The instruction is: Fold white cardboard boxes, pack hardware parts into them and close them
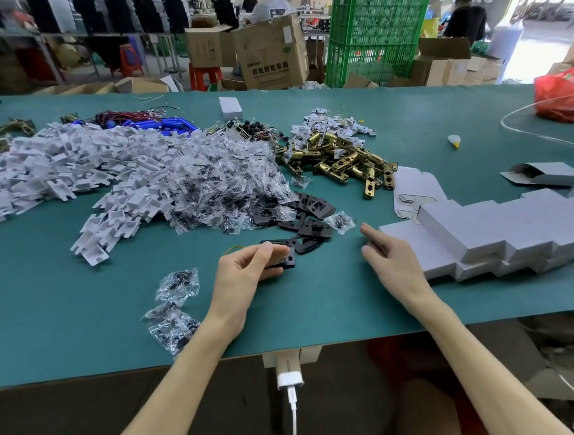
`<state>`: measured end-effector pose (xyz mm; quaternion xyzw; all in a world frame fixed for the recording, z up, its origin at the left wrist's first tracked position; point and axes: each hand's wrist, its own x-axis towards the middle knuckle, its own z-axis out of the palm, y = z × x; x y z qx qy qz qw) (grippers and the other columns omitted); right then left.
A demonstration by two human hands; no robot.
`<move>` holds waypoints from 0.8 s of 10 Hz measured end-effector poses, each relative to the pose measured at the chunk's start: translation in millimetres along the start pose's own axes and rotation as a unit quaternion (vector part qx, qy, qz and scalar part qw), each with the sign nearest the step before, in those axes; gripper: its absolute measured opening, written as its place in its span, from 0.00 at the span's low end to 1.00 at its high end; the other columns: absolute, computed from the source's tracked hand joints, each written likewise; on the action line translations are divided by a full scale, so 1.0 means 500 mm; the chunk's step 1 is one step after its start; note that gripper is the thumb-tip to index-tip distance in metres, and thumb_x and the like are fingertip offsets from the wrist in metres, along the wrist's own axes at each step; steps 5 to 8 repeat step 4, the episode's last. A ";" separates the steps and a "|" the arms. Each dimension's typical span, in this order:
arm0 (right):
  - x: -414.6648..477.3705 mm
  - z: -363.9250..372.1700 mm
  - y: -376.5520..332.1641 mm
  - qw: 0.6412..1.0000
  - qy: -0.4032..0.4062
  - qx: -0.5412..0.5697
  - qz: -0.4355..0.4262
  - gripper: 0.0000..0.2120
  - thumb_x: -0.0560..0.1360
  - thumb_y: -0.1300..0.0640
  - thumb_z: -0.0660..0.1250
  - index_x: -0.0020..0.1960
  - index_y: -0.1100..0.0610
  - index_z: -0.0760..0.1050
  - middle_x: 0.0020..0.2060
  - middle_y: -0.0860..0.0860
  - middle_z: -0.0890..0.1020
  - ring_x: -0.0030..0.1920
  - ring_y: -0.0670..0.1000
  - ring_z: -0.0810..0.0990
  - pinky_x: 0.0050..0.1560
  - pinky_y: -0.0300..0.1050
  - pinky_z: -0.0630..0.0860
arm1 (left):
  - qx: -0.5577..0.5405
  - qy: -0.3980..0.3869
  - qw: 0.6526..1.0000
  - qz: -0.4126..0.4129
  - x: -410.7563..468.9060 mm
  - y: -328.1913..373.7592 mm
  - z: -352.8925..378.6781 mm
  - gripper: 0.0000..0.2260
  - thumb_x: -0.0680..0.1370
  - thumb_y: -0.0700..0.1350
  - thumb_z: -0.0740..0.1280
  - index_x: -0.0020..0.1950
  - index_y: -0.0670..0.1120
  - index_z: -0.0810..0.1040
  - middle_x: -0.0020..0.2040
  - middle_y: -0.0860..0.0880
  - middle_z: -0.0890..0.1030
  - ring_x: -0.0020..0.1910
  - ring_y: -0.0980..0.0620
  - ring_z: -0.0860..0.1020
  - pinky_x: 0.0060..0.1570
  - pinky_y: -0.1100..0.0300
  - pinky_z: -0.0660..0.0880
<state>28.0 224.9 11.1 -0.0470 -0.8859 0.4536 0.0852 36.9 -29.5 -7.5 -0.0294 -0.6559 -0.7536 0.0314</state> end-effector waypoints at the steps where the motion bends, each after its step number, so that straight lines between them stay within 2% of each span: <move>1: 0.014 -0.019 0.011 0.999 -0.042 0.022 0.010 0.23 0.81 0.62 0.66 0.76 0.59 0.70 0.68 0.59 0.79 0.67 0.54 0.77 0.72 0.49 0.70 | -0.002 0.000 1.000 -0.001 0.002 -0.004 -0.003 0.12 0.85 0.43 0.65 0.53 0.43 0.88 0.52 0.44 0.88 0.56 0.45 0.85 0.58 0.48 0.82; 2: 0.021 -0.020 0.013 0.998 -0.056 0.039 0.007 0.24 0.81 0.63 0.67 0.76 0.60 0.69 0.70 0.50 0.76 0.68 0.47 0.75 0.70 0.39 0.67 | -0.013 0.004 1.000 -0.002 0.003 -0.005 -0.006 0.12 0.85 0.44 0.66 0.52 0.43 0.88 0.52 0.44 0.88 0.56 0.45 0.86 0.58 0.49 0.82; 3: 0.019 -0.017 0.006 0.997 -0.052 0.062 -0.004 0.22 0.81 0.65 0.66 0.74 0.61 0.71 0.70 0.52 0.76 0.69 0.49 0.76 0.72 0.42 0.67 | -0.037 0.013 0.999 0.005 0.000 -0.002 -0.005 0.12 0.85 0.43 0.65 0.54 0.41 0.87 0.52 0.43 0.88 0.55 0.44 0.86 0.57 0.50 0.83; 4: 0.000 -0.015 -0.029 0.994 -0.044 0.096 -0.040 0.19 0.80 0.56 0.69 0.70 0.57 0.77 0.65 0.51 0.81 0.63 0.45 0.80 0.66 0.37 0.73 | -0.053 0.023 0.998 -0.004 0.002 0.014 -0.001 0.11 0.86 0.41 0.62 0.58 0.39 0.84 0.53 0.42 0.87 0.55 0.42 0.86 0.55 0.52 0.83; 8: 0.000 -0.015 -0.029 0.994 -0.044 0.096 -0.040 0.19 0.80 0.56 0.69 0.70 0.57 0.77 0.65 0.51 0.81 0.63 0.45 0.80 0.66 0.37 0.73 | -0.053 0.023 0.998 -0.004 0.002 0.014 -0.001 0.11 0.86 0.41 0.62 0.58 0.39 0.84 0.53 0.42 0.87 0.55 0.42 0.86 0.55 0.52 0.83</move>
